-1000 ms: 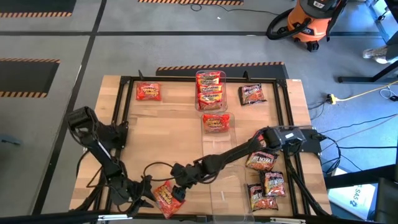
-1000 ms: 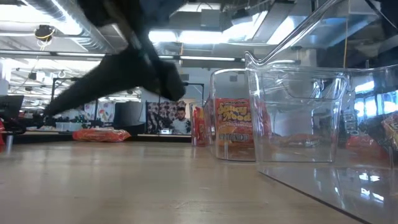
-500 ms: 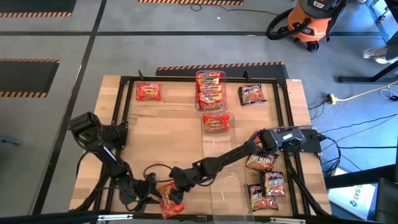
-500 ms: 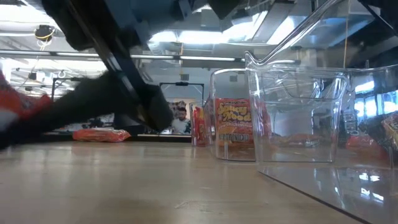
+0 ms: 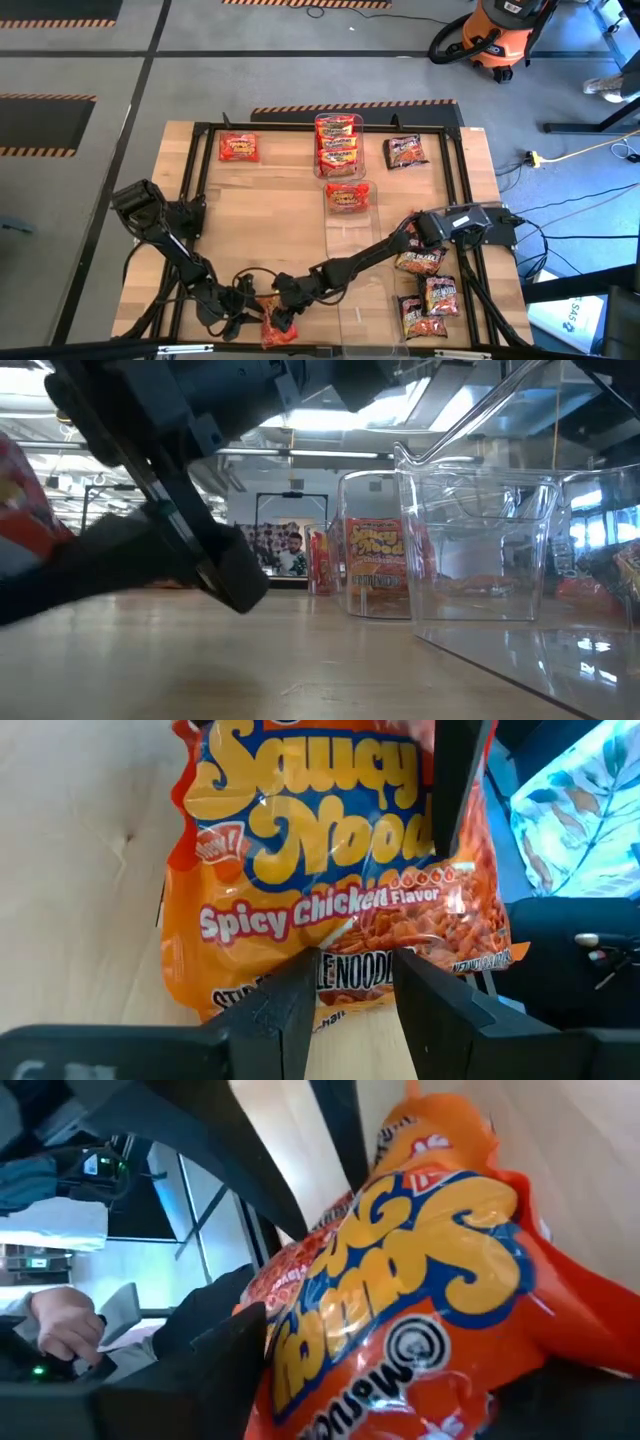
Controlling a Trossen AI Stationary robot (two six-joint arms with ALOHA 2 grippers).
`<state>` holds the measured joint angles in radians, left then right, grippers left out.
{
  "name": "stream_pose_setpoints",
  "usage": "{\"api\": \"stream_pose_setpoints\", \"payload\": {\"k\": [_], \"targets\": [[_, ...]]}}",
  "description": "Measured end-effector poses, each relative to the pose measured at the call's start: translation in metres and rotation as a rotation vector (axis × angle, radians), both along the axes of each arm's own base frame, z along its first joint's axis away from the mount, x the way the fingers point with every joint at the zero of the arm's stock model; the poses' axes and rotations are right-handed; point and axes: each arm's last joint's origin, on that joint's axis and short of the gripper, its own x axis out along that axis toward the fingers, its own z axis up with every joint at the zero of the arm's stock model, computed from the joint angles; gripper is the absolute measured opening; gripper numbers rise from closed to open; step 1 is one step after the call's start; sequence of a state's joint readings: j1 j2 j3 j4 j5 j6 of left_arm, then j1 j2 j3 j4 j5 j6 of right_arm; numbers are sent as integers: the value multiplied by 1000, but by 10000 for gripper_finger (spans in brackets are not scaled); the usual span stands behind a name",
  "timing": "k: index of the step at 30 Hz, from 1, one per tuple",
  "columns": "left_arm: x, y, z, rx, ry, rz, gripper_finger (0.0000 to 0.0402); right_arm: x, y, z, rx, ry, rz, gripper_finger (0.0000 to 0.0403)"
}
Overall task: Sort Maruchan noodles
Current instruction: Put the orange noodle pack into the middle transparent bin
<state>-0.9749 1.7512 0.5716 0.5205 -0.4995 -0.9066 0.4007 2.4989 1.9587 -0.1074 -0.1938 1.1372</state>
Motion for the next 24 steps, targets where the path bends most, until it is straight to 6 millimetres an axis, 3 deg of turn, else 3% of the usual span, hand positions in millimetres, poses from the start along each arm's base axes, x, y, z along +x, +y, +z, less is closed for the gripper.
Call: {"api": "stream_pose_setpoints", "payload": {"k": [9,16,21,24], "targets": [[-5,-1,8,3,-3,-12,128,-1,2,1,-55,-42,24,153],[-23,7,37,27,29,-59,128,2,2,10,-126,-84,84,80],[-34,16,61,14,24,-78,128,3,-1,35,-277,-85,173,64],[-37,21,72,2,11,-82,128,3,-3,59,-397,-93,243,62]]}}
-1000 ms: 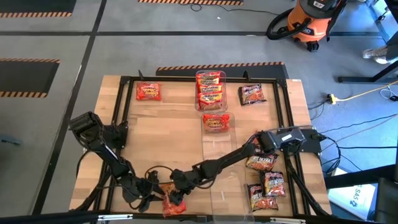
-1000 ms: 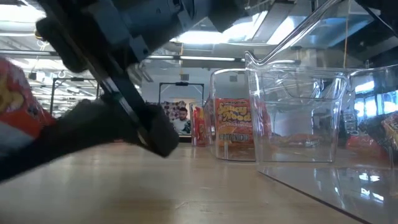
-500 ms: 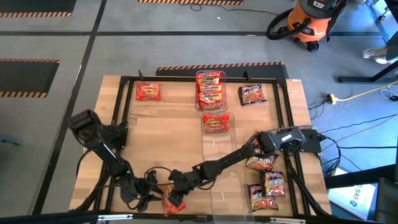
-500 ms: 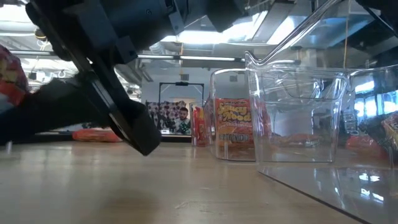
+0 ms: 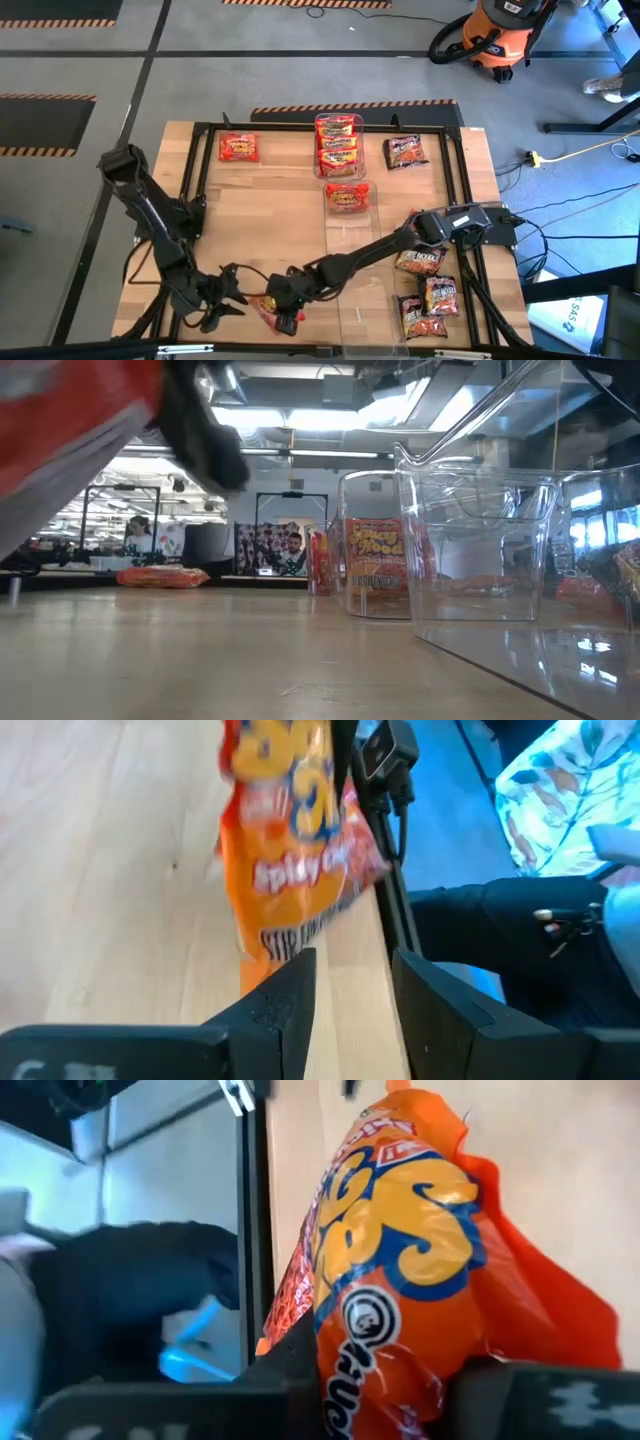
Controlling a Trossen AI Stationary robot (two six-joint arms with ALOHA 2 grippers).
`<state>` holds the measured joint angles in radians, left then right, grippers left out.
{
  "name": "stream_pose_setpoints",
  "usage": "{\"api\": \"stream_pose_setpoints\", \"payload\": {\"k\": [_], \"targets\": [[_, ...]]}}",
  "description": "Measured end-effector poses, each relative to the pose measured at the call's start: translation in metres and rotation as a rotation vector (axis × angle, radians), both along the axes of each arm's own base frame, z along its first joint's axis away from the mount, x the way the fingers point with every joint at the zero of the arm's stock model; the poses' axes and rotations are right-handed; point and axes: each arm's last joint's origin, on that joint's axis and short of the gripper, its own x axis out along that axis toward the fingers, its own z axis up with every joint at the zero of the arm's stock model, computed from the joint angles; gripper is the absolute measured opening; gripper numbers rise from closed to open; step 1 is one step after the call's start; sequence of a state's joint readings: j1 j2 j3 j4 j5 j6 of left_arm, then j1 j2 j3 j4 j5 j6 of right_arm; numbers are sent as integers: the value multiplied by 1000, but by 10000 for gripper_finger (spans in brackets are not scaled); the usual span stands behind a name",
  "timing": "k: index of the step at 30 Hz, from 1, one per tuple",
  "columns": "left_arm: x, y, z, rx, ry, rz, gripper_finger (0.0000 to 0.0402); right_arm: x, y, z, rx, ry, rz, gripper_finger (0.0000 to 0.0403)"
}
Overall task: Sort Maruchan noodles
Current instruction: Put the orange noodle pack into the middle transparent bin
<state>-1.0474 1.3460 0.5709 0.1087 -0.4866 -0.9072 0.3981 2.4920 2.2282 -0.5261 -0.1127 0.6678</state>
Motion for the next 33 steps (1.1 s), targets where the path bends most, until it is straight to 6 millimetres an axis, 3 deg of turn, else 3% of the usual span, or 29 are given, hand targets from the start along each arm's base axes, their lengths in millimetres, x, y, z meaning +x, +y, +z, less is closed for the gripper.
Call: {"api": "stream_pose_setpoints", "payload": {"k": [5,12,20,27,33], "targets": [[-2,11,14,-11,-8,-7,128,-4,-12,39,-150,-47,89,61],[-3,29,39,-45,-66,-9,128,-31,-53,104,-271,-66,105,60],[-6,36,48,17,-136,-7,128,-71,-100,149,-451,75,47,60],[2,43,48,83,-169,41,128,-93,-126,166,-537,170,57,60],[16,56,47,131,-166,73,128,-99,-137,165,-584,221,144,60]]}}
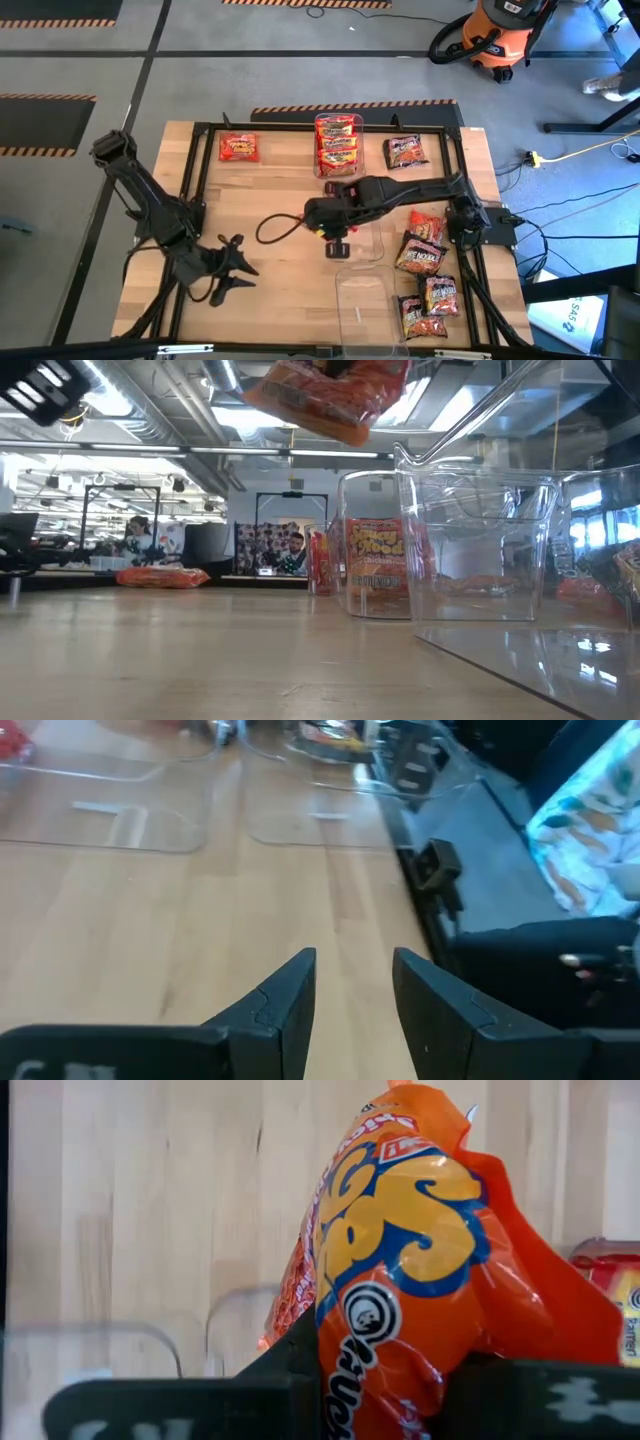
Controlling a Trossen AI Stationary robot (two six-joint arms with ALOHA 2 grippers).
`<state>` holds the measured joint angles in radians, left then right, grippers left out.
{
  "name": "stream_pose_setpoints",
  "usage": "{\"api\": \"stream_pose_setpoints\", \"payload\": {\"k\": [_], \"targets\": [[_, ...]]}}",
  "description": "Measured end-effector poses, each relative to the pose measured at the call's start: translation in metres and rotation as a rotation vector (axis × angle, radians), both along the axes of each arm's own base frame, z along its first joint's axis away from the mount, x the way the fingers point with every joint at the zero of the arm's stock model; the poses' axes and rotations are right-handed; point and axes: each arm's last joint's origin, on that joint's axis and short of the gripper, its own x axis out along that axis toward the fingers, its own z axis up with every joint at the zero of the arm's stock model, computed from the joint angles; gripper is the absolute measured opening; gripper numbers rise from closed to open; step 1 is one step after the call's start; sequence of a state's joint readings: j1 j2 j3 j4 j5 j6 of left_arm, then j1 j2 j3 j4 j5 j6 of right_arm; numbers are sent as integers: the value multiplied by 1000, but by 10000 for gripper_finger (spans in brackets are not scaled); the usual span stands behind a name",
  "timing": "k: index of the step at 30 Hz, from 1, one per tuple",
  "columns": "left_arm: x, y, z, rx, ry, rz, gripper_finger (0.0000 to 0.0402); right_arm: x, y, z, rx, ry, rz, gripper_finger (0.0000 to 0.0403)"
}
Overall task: Sort Maruchan noodles
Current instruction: Put the orange noodle pack into the middle transparent bin
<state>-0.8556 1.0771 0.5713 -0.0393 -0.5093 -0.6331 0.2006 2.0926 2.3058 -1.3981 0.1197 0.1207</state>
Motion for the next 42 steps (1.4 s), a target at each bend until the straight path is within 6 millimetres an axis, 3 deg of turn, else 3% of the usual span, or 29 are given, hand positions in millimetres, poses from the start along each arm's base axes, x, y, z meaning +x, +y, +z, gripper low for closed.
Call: {"api": "stream_pose_setpoints", "payload": {"k": [8,14,20,28,36,42], "targets": [[16,23,-5,77,41,101,128,-19,-37,21,-70,37,112,60],[22,35,-8,106,72,160,128,-26,-63,20,-40,106,136,60],[26,41,-9,163,73,166,128,-33,-71,-5,-15,202,119,60],[26,44,-9,210,70,182,128,-46,-71,-56,-28,178,100,60],[26,44,-9,215,65,194,128,-53,-71,-106,-47,267,177,60],[26,44,-9,223,58,212,128,-50,-71,-125,-61,214,209,60]]}}
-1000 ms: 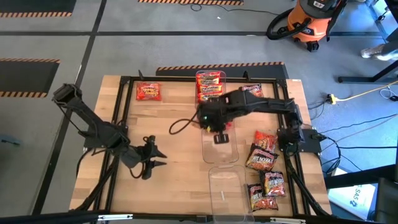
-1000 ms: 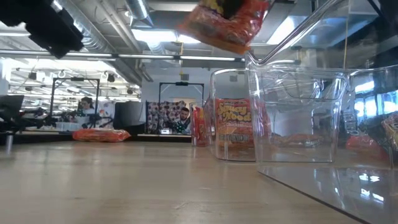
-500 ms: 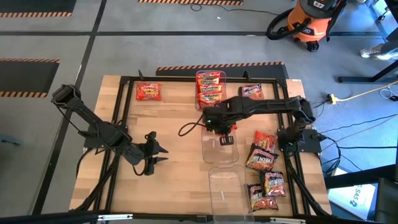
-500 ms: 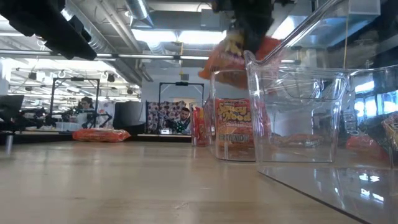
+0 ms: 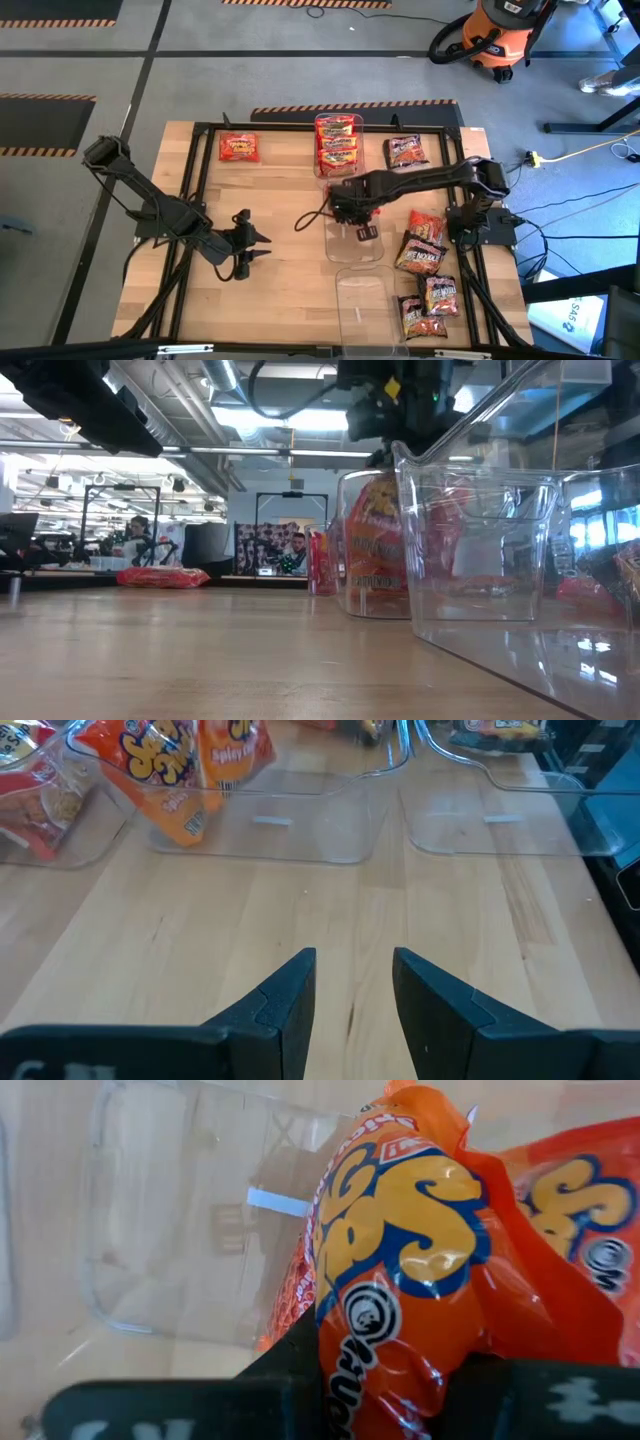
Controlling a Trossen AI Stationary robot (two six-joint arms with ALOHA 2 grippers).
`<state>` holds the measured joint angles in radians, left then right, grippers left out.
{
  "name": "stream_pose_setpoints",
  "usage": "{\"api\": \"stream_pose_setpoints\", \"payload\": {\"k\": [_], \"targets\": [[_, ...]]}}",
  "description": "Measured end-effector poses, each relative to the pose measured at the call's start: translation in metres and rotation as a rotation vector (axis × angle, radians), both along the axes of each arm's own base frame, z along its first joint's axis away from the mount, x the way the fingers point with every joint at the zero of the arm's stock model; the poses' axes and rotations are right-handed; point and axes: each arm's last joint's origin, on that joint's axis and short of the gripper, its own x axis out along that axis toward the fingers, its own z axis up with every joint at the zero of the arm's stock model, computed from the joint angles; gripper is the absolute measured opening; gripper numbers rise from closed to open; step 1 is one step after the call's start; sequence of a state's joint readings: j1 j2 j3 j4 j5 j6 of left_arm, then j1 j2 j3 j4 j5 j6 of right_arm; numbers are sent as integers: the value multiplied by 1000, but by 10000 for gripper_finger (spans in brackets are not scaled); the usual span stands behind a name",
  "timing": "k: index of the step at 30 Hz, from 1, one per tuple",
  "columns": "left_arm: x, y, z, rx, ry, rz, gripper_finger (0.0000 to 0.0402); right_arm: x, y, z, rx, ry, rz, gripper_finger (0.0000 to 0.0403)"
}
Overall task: Sort Maruchan noodles
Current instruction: Put the orange noodle pack into the middle transparent bin
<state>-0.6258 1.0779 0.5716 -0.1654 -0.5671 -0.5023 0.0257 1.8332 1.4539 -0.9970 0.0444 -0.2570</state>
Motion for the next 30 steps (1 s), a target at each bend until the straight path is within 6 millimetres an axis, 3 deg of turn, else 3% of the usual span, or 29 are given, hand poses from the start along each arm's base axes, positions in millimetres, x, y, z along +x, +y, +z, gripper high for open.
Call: {"api": "stream_pose_setpoints", "payload": {"k": [13,24,30], "targets": [[1,2,0,-1,-4,18,128,-2,-1,-27,-37,-33,4,68],[3,5,0,-11,-1,35,128,3,-3,-27,-89,-96,-21,167],[3,5,0,-11,-1,33,128,4,-5,-26,-164,-106,-39,194]]}}
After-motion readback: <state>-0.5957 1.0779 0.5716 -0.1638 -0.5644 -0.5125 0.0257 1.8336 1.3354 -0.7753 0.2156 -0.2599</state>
